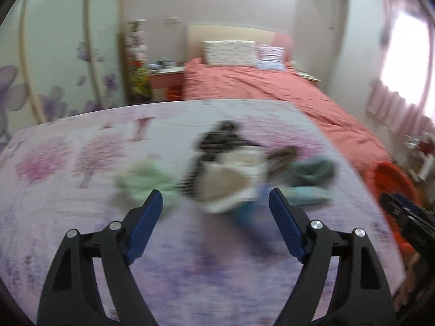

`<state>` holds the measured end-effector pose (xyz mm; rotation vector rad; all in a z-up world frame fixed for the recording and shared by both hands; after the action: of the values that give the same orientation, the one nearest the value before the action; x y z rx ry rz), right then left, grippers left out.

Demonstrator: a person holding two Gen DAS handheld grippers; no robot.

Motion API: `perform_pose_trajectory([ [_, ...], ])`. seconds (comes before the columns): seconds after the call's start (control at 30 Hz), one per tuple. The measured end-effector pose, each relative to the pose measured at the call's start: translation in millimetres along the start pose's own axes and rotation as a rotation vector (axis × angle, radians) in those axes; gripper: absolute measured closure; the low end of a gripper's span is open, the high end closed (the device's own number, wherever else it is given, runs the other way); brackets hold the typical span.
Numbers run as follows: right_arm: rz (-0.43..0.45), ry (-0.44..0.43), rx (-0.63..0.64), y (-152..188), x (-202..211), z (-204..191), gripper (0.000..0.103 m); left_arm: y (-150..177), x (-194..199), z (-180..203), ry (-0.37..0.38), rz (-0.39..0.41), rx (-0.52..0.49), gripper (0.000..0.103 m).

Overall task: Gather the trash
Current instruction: 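Move both open tools back over the remaining items on the bed, then grasp the green towel with the left tool while the right closes on the blue tissue pack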

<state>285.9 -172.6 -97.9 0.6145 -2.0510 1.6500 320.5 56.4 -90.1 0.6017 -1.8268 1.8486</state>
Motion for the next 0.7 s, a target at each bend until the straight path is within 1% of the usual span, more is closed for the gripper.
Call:
perform_pose_trajectory([
  [0.07, -0.015, -0.032, 0.039, 4.0, -5.9, -23.7, 0.044, 2.4, -5.1, -30.9, -0.067, -0.002, 0.009, 0.024],
  [0.13, -0.033, -0.063, 0.070, 8.8, -10.8, -43.8, 0.044, 6.6, -10.5, -55.3, -0.105, -0.013, 0.025, 0.024],
  [0.27, -0.073, -0.122, 0.133, 21.8, -20.0, -82.3, 0.044, 17.1, -19.2, -90.1, -0.136, -0.042, 0.080, 0.024],
  [0.4, -0.105, -0.143, 0.200, 33.7, -31.8, -114.5, 0.044, 25.7, -24.7, -106.2, -0.141, -0.064, 0.112, 0.024],
  [0.53, -0.139, -0.136, 0.235, 42.1, -42.4, -129.8, 0.044, 29.2, -32.6, -108.7, -0.128, -0.077, 0.134, 0.024],
  [0.7, -0.160, -0.127, 0.279, 44.6, -51.5, -143.1, 0.044, 27.3, -43.1, -111.6, -0.108, -0.082, 0.148, 0.024],
])
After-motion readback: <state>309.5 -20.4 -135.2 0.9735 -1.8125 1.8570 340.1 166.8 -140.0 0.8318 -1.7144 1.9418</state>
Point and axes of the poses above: each gripper's, at about its wrist camera, not at the fingertips, and x roughly against the way its jaws point, z to its right, y to its underside, the point moved 10 cm from there along -x, roughly the way its jaws point, and after that the axes turned 3 degrees about z, right-handed, at the moved point
